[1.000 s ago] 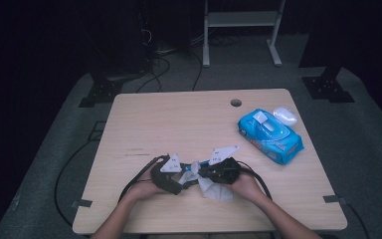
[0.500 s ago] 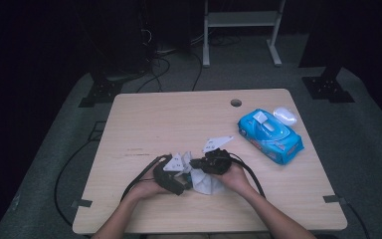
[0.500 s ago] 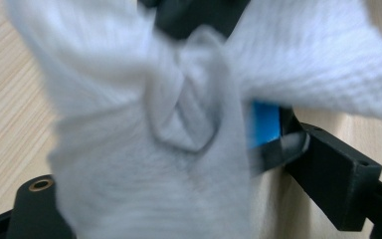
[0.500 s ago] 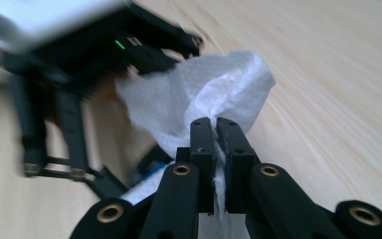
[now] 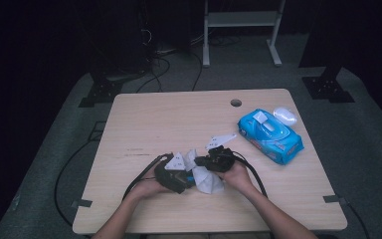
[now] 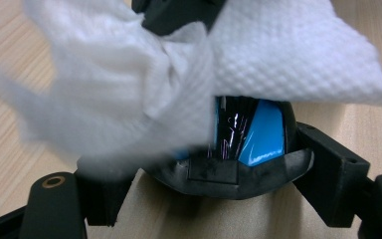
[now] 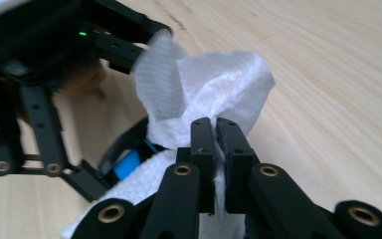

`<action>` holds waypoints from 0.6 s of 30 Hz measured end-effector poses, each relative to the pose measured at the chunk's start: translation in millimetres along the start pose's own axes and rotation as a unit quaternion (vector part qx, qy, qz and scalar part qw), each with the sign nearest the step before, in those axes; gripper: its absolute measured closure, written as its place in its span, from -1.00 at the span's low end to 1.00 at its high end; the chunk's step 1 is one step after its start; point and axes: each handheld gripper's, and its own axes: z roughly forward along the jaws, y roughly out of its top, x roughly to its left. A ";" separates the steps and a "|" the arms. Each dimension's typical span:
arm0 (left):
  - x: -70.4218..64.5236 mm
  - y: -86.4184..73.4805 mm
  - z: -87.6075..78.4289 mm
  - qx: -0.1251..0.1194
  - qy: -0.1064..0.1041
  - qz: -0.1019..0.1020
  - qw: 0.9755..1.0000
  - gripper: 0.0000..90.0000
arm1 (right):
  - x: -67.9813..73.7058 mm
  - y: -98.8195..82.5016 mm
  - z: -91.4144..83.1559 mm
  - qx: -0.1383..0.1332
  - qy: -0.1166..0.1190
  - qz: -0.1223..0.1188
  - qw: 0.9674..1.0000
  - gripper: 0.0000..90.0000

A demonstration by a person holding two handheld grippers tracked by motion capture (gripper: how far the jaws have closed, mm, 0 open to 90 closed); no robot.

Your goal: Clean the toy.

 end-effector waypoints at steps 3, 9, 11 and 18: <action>0.3 -0.5 -0.3 -0.001 -0.001 0.000 1.000 -0.48 | -6.9 -1.7 -2.0 0.004 -0.009 0.014 1.000 0.91; 0.7 -0.8 -0.2 -0.002 -0.002 0.000 1.000 -0.48 | -9.4 -4.6 1.5 0.011 0.013 0.018 1.000 0.91; 0.6 -0.7 -0.4 -0.001 -0.001 0.001 1.000 -0.48 | -2.6 -1.4 7.1 0.014 0.020 0.008 1.000 0.91; 0.4 -2.4 -2.2 0.000 0.000 0.003 1.000 -0.48 | 10.9 4.7 21.1 0.020 0.028 -0.029 0.999 0.90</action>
